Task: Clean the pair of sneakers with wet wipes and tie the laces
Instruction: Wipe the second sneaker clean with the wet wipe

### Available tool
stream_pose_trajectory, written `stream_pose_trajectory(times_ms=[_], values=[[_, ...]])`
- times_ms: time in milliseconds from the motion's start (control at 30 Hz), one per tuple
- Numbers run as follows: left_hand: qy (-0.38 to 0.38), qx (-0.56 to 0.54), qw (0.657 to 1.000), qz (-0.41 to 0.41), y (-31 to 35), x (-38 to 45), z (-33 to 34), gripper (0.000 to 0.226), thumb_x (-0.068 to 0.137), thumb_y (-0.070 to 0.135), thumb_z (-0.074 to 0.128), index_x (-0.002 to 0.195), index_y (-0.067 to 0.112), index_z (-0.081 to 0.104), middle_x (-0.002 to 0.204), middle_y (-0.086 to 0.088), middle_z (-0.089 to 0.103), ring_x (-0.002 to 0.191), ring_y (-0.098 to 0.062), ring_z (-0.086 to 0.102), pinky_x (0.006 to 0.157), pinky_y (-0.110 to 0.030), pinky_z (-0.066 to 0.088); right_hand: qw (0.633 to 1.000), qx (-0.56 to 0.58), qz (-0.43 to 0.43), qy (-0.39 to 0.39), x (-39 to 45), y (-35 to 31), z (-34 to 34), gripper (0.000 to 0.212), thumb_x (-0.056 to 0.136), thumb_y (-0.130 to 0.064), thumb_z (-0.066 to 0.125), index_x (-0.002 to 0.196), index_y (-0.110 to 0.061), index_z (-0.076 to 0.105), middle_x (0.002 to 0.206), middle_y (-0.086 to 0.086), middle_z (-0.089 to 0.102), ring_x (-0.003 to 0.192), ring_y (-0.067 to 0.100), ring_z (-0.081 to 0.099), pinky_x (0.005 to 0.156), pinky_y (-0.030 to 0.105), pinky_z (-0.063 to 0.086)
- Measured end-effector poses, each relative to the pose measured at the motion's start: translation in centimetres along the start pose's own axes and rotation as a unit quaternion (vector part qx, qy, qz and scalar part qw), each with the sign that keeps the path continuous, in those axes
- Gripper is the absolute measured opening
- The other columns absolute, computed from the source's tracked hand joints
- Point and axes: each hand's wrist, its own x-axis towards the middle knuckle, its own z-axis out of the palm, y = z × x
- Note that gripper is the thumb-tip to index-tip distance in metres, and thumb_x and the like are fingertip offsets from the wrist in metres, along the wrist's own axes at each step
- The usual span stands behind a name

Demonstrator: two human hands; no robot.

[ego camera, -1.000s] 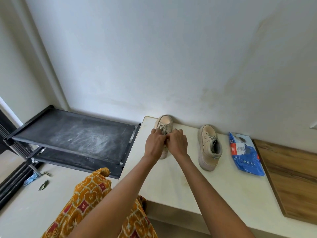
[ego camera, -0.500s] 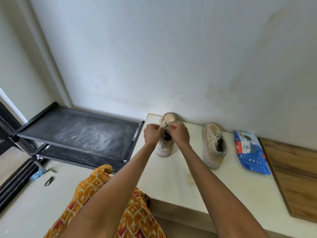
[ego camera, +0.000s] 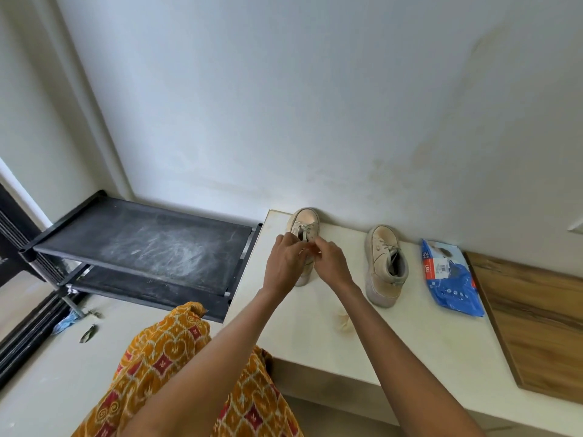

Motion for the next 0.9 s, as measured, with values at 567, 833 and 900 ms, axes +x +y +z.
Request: stream_pose_trajectory(times_ms=[567, 833, 900], values=[[-0.166, 0.181, 0.969, -0.002, 2.0, -2.0, -1.1, 0.021, 0.089, 0.006, 0.047, 0.102, 0.003, 0.063, 0.112, -0.012, 0.054, 0.107, -0.031, 0.046, 0.068, -0.037, 0.041, 0.947, -0.133, 0.291, -0.025, -12.5, 5.1, 0.4, 0.047, 0.091, -0.035, 0.056, 0.135, -0.02, 0.047, 0.128, 0.011, 0.041, 0.113, 0.03, 0.052, 0.086, 0.038, 0.047], [-0.109, 0.21, 0.962, 0.137, -3.4, -5.5, -6.3, 0.004, 0.074, 0.002, 0.068, 0.076, 0.006, 0.069, 0.086, -0.007, 0.059, 0.073, -0.023, 0.056, 0.046, -0.027, 0.041, 0.959, -0.115, 0.257, 0.022, -12.0, 5.2, 0.9, 0.021, 0.091, -0.026, 0.056, 0.106, -0.02, 0.07, 0.111, 0.004, 0.067, 0.104, 0.026, 0.058, 0.075, 0.031, 0.048], [-0.108, 0.206, 0.963, 0.133, -4.5, -6.0, -7.2, 0.007, 0.079, 0.003, 0.065, 0.083, 0.007, 0.069, 0.09, -0.007, 0.059, 0.079, -0.022, 0.057, 0.051, -0.03, 0.051, 0.966, -0.06, 0.242, 0.067, -11.1, 3.8, 1.3, 0.018, 0.09, -0.028, 0.059, 0.097, -0.016, 0.07, 0.103, 0.007, 0.069, 0.097, 0.027, 0.06, 0.07, 0.031, 0.048]])
